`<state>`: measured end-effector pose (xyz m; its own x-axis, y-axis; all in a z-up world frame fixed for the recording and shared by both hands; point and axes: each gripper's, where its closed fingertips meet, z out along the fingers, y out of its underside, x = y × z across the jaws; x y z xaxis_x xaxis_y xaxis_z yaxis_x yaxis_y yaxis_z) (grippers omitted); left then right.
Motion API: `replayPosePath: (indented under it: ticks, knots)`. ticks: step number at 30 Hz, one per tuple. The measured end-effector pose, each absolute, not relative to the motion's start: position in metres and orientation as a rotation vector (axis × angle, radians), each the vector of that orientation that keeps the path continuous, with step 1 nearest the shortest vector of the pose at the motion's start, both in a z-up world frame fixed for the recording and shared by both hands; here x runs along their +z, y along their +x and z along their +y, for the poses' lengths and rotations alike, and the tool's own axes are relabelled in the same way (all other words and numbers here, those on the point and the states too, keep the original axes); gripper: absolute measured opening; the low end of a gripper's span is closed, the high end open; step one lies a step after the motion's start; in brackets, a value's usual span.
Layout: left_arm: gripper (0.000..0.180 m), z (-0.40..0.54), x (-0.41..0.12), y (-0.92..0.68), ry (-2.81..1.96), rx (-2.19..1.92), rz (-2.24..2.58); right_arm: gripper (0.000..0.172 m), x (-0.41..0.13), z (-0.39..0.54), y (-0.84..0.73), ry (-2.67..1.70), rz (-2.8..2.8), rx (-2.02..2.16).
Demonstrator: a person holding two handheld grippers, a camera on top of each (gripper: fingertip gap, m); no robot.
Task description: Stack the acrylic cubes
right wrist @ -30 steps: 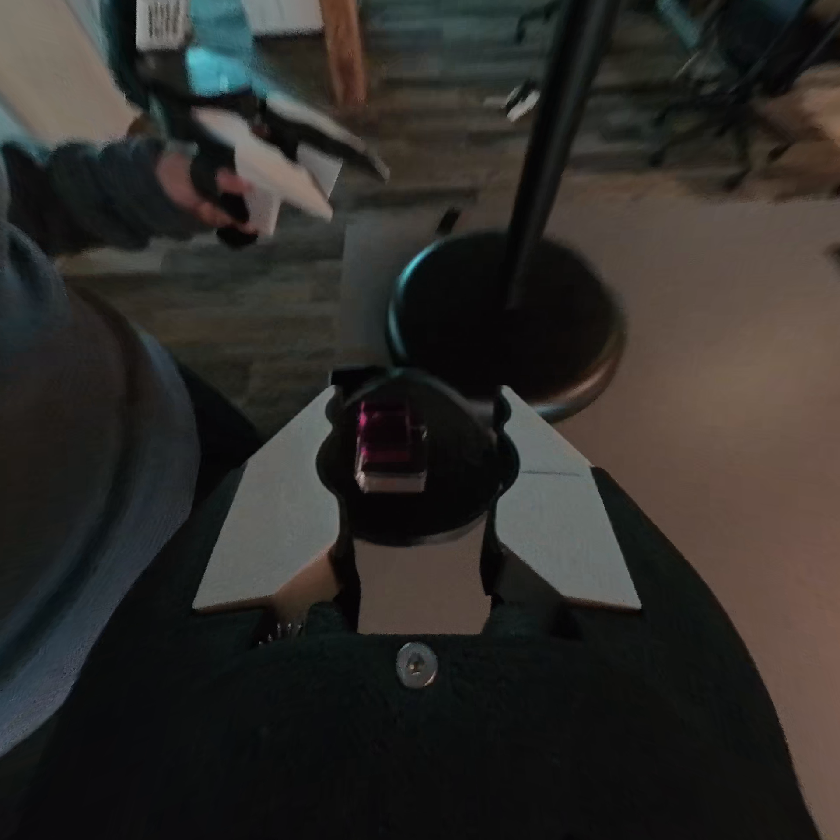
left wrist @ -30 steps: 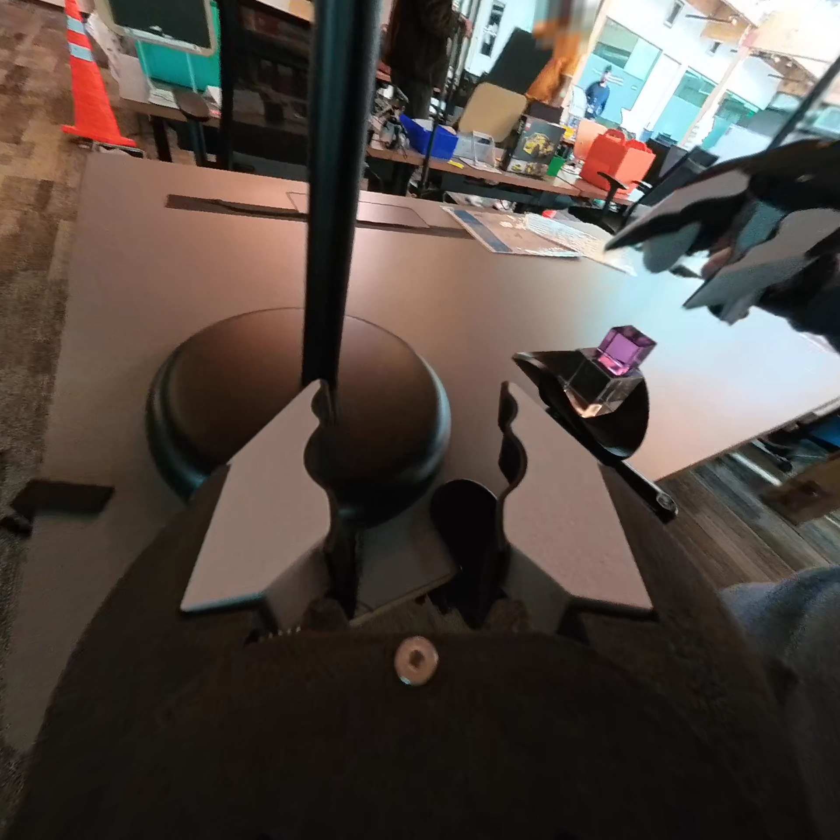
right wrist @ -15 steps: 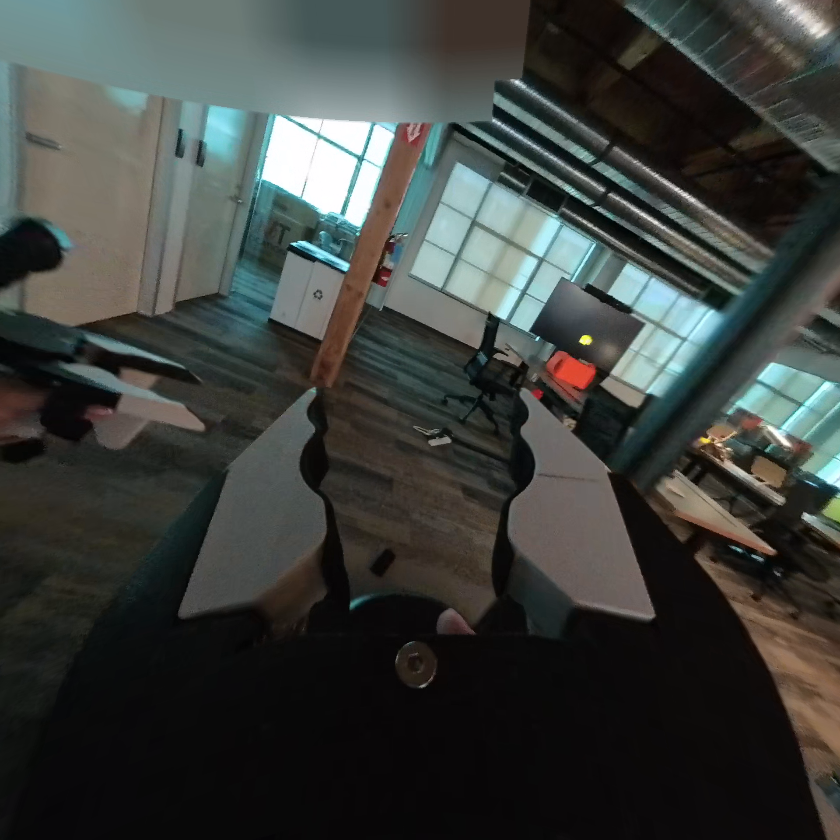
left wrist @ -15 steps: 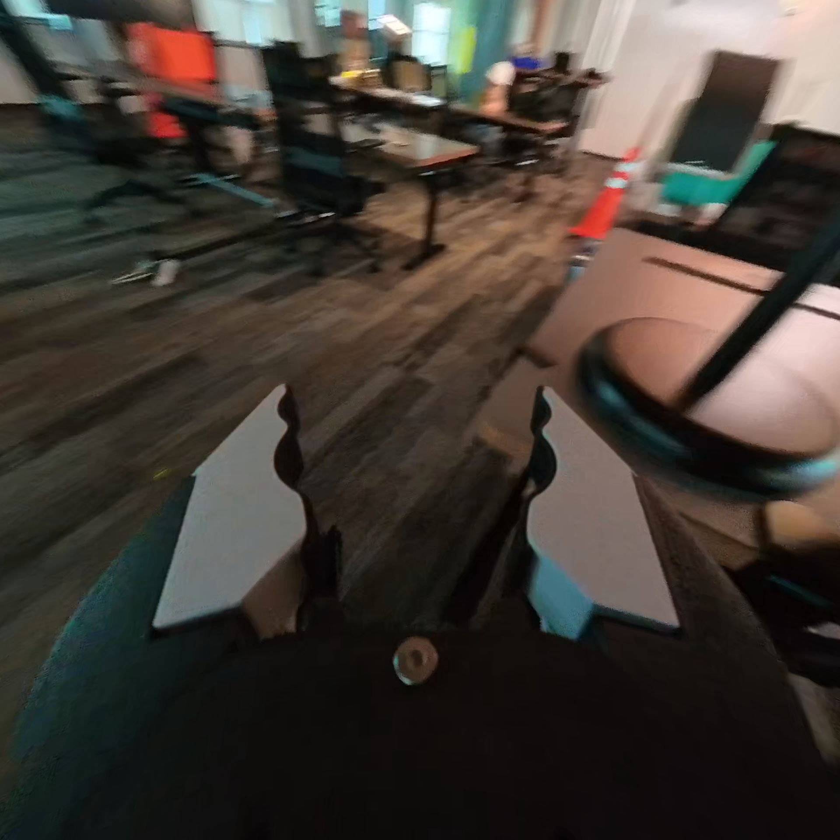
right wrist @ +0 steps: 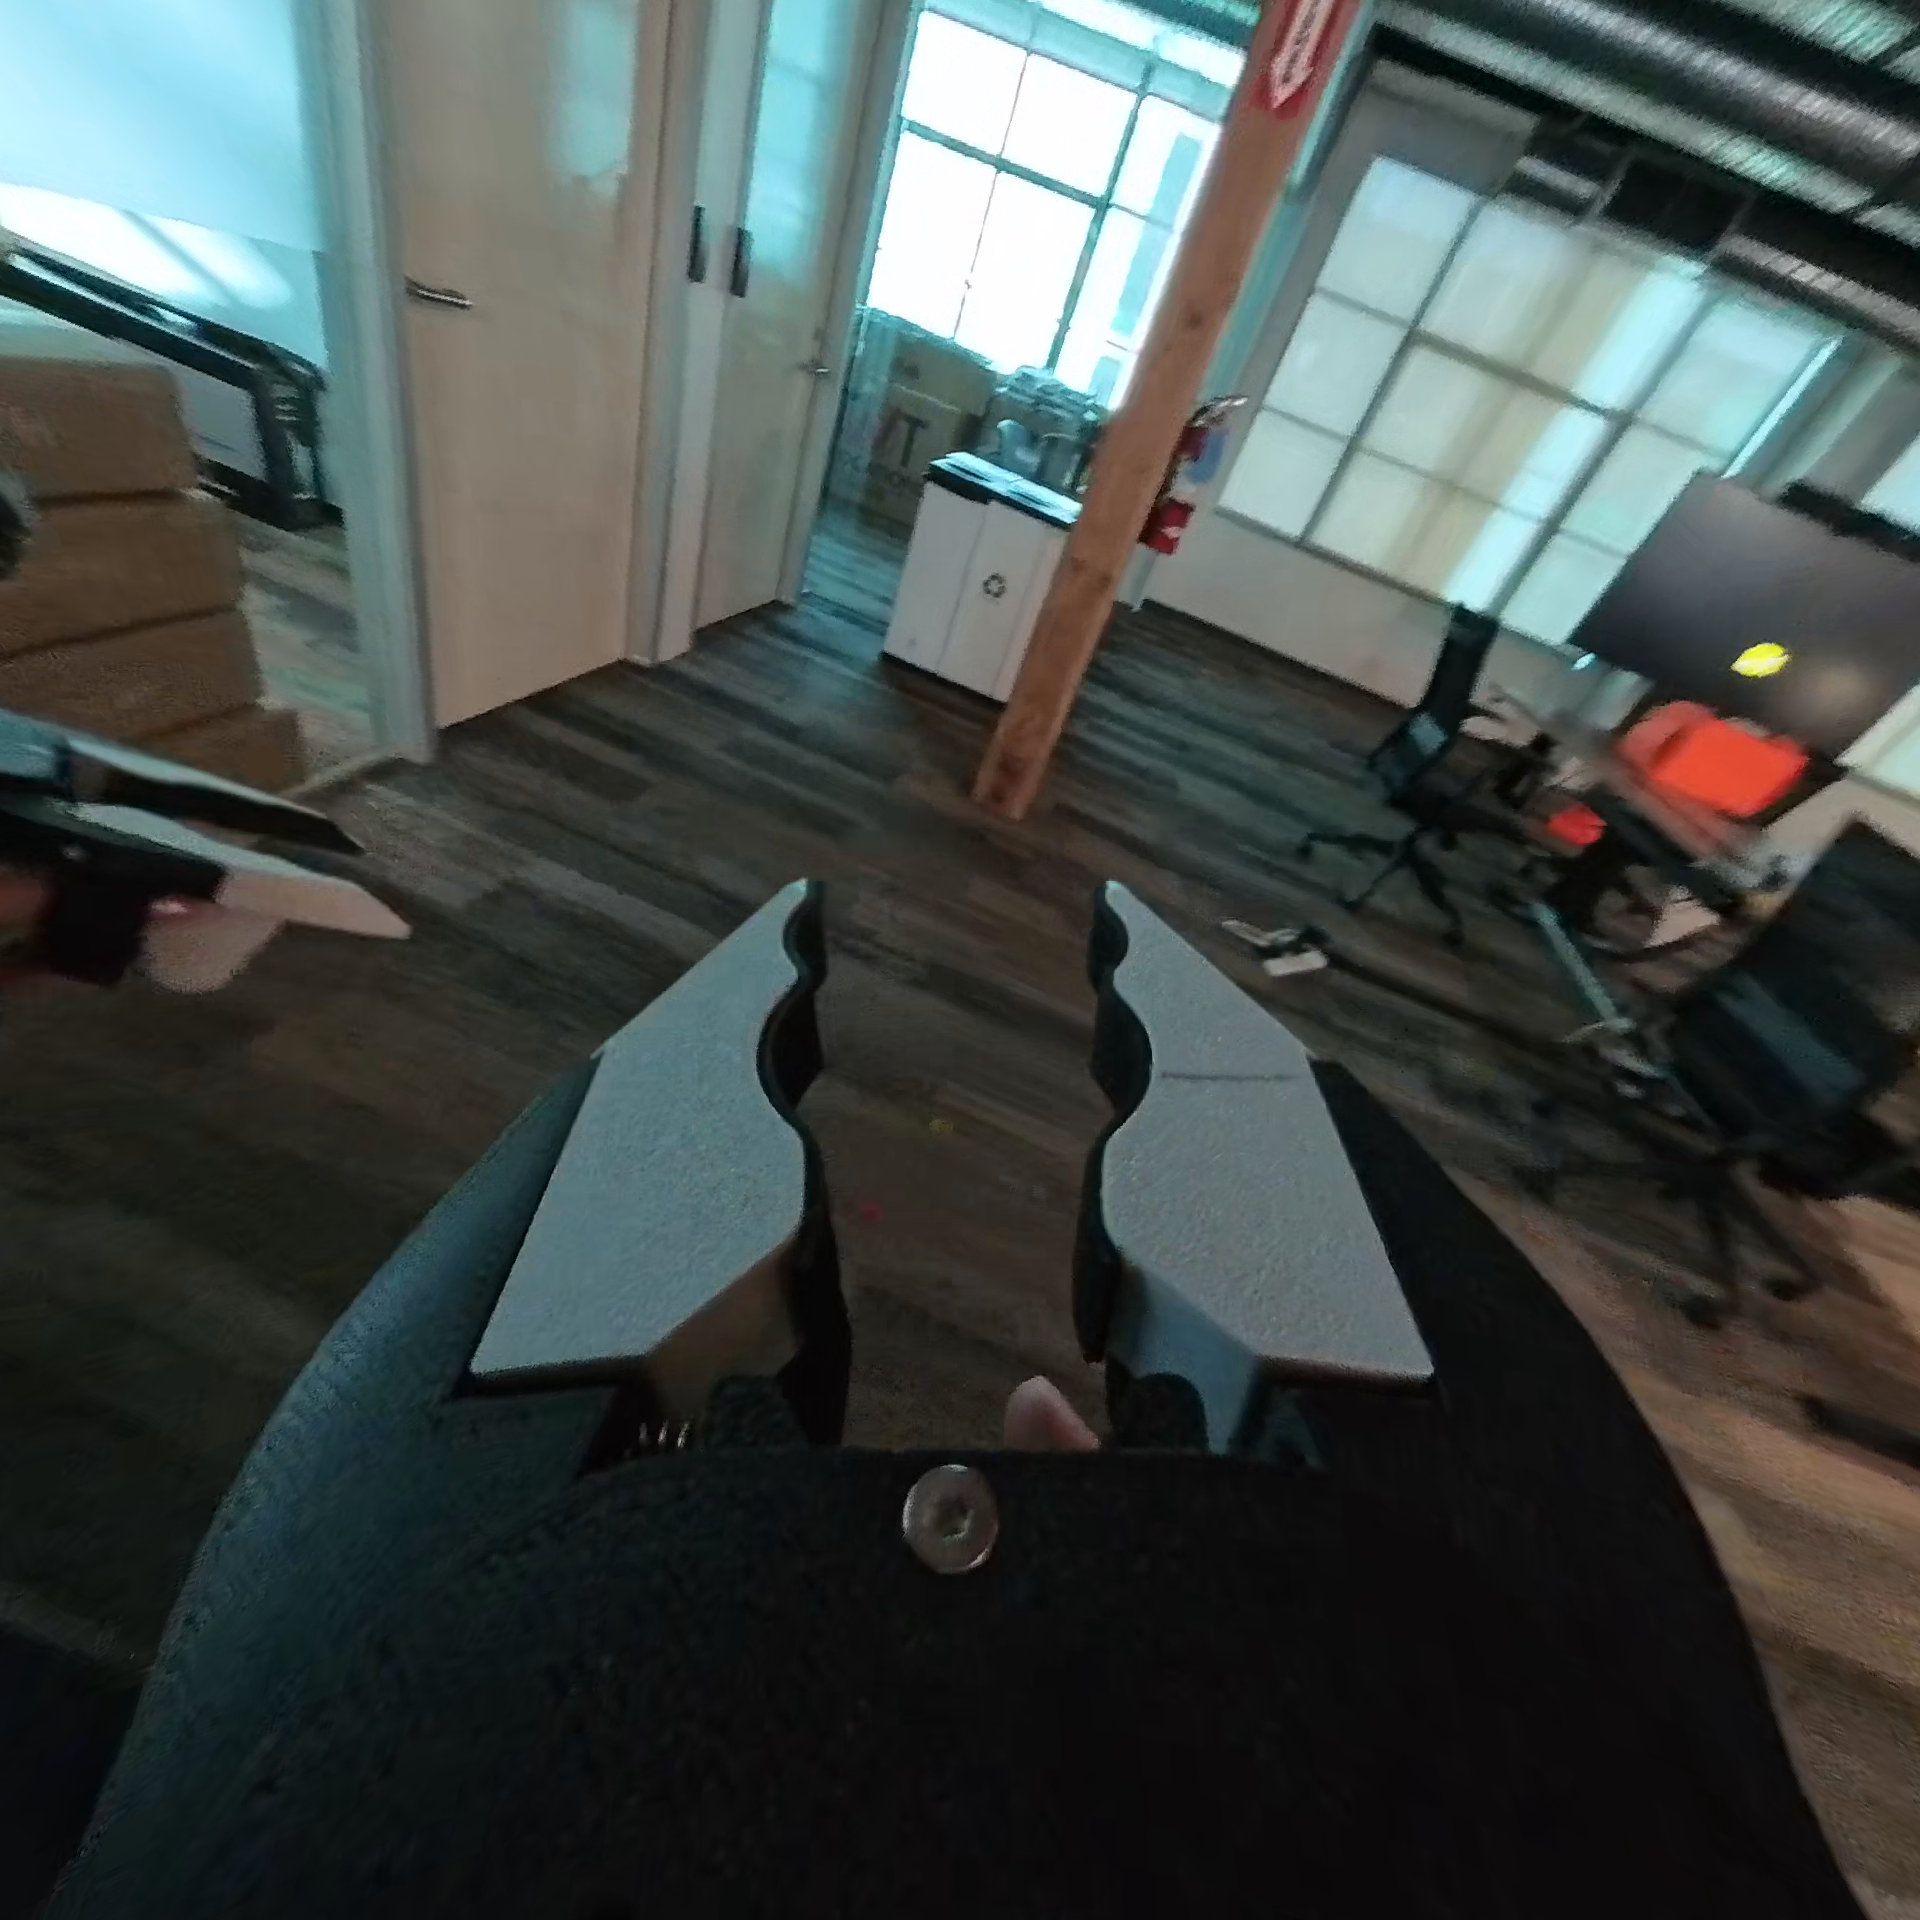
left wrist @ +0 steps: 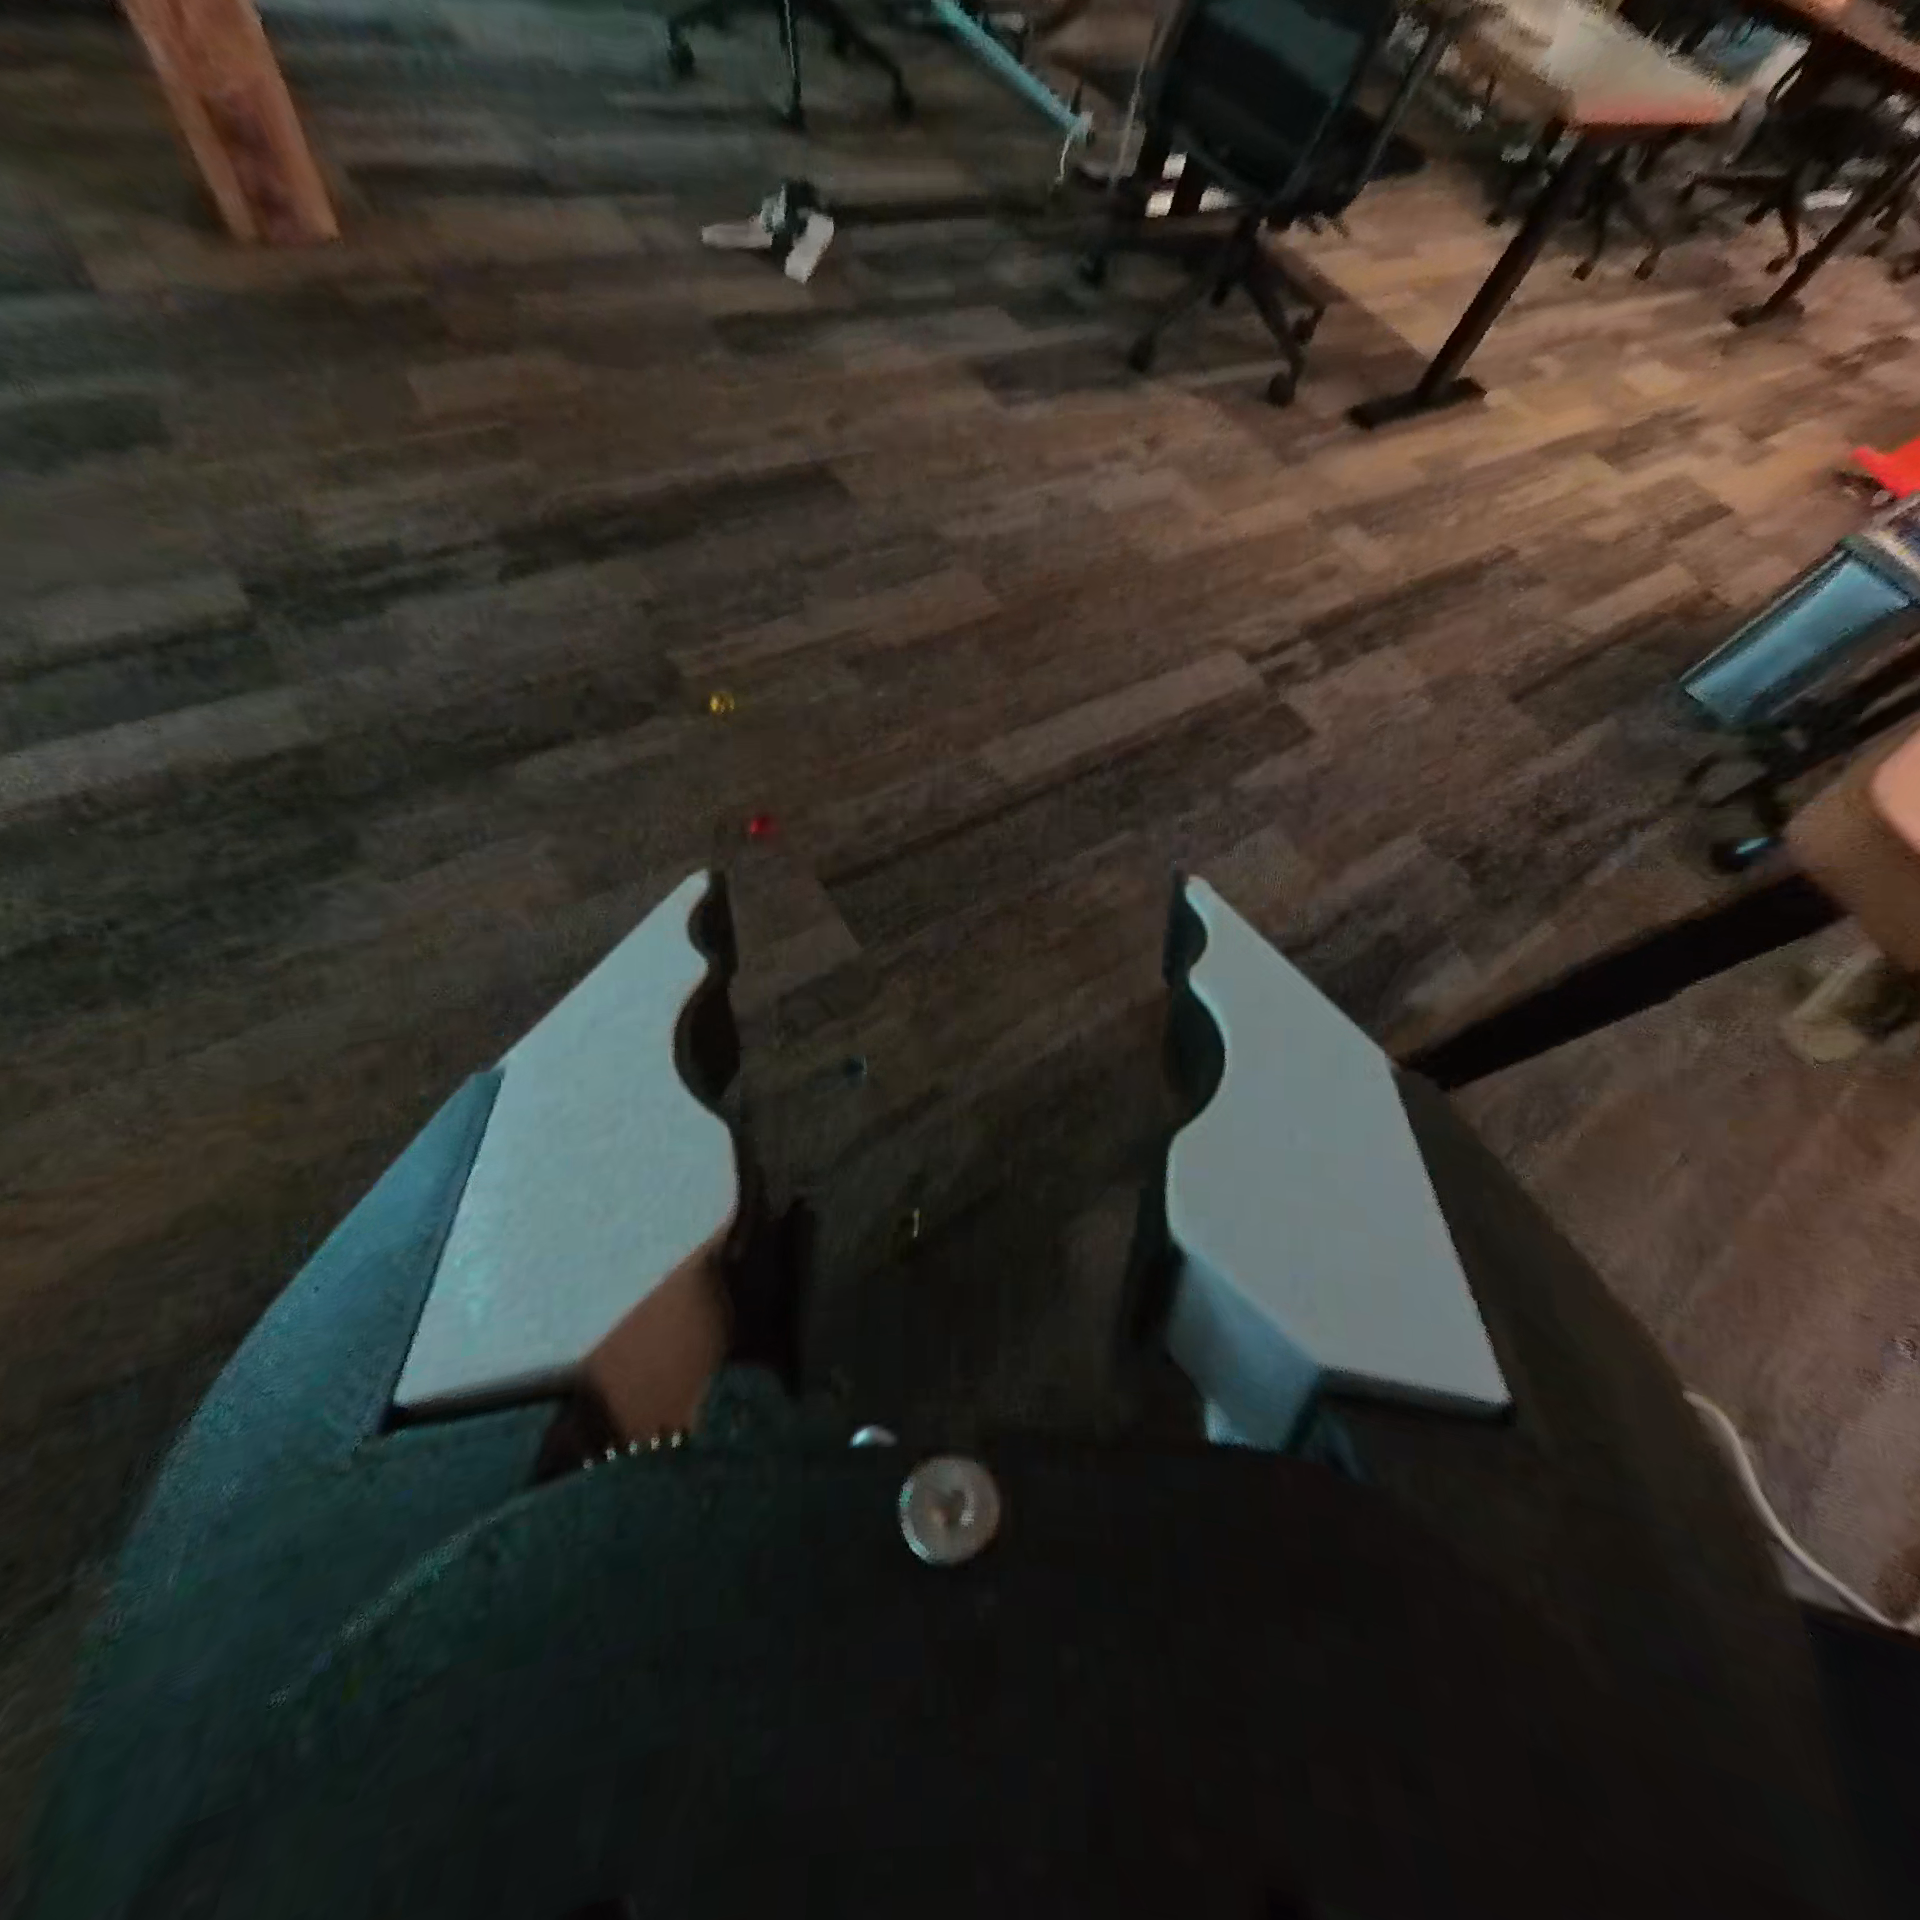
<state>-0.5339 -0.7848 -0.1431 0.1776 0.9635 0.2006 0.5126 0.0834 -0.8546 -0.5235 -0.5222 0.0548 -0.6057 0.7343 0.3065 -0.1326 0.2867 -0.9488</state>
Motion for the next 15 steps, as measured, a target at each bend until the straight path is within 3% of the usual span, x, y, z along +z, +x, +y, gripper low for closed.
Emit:
replayPosePath:
  ticks: [5, 15]
  knots:
    - [0.066, -0.805, -0.18, -0.553, -1.627, 0.45, -1.514, 0.048, 0.011, -0.593, -0.549, -0.552, -1.923, 1.404]
    - [0.067, -0.824, -0.198, -0.633, -1.704, 0.384, -1.542, 0.048, -0.037, -0.639, -0.586, -0.61, -2.1, 1.357]
